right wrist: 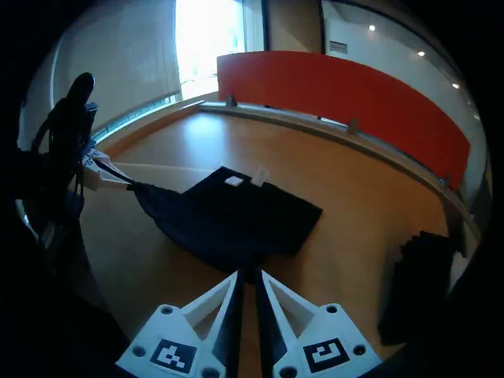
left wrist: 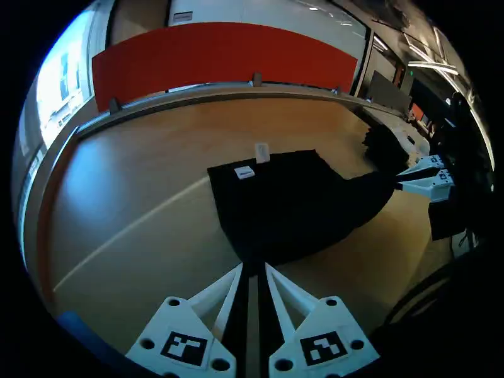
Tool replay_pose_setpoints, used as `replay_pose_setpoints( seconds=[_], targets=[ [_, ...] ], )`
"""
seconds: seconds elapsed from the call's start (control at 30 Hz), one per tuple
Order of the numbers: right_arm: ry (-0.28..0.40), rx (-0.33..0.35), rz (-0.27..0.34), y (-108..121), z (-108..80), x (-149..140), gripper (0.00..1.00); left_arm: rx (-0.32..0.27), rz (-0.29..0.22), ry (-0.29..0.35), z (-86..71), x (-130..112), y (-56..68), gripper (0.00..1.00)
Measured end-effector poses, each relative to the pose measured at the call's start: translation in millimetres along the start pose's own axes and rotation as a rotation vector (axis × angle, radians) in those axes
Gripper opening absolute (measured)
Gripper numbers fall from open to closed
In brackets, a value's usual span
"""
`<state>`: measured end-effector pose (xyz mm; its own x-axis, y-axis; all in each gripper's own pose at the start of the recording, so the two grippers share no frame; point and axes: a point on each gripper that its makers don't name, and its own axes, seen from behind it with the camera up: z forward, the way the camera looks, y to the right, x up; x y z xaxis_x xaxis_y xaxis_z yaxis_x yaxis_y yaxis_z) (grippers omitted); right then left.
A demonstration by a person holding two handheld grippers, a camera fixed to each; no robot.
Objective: Fold towel
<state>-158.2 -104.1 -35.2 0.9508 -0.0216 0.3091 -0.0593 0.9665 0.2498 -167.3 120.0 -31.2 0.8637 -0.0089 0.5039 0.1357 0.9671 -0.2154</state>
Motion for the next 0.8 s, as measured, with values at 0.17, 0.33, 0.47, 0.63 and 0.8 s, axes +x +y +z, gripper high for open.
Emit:
replay_pose_setpoints(
  seconds=[0.17,0.33,0.47,0.63,0.8],
  targets=[
    [0.013,0.002,0.006,-0.3,-7.0,8.6,0.12,-0.007,-0.018,0.003,-9.2,6.4,3.2,0.09],
    [0.019,0.008,0.017,-0.1,-12.9,13.6,0.12,-0.015,-0.026,0.006,-17.8,11.3,5.8,0.09],
    [0.017,0.013,0.017,-0.3,-15.0,14.0,0.12,-0.016,-0.026,0.006,-21.5,13.3,6.3,0.09],
    [0.014,0.012,0.011,0.1,-13.5,14.1,0.12,-0.014,-0.028,0.007,-20.9,14.4,5.9,0.09],
    [0.015,0.008,0.011,3.3,-10.4,16.1,0.12,-0.01,-0.032,0.011,-16.9,17.3,4.0,0.09]
  ],
)
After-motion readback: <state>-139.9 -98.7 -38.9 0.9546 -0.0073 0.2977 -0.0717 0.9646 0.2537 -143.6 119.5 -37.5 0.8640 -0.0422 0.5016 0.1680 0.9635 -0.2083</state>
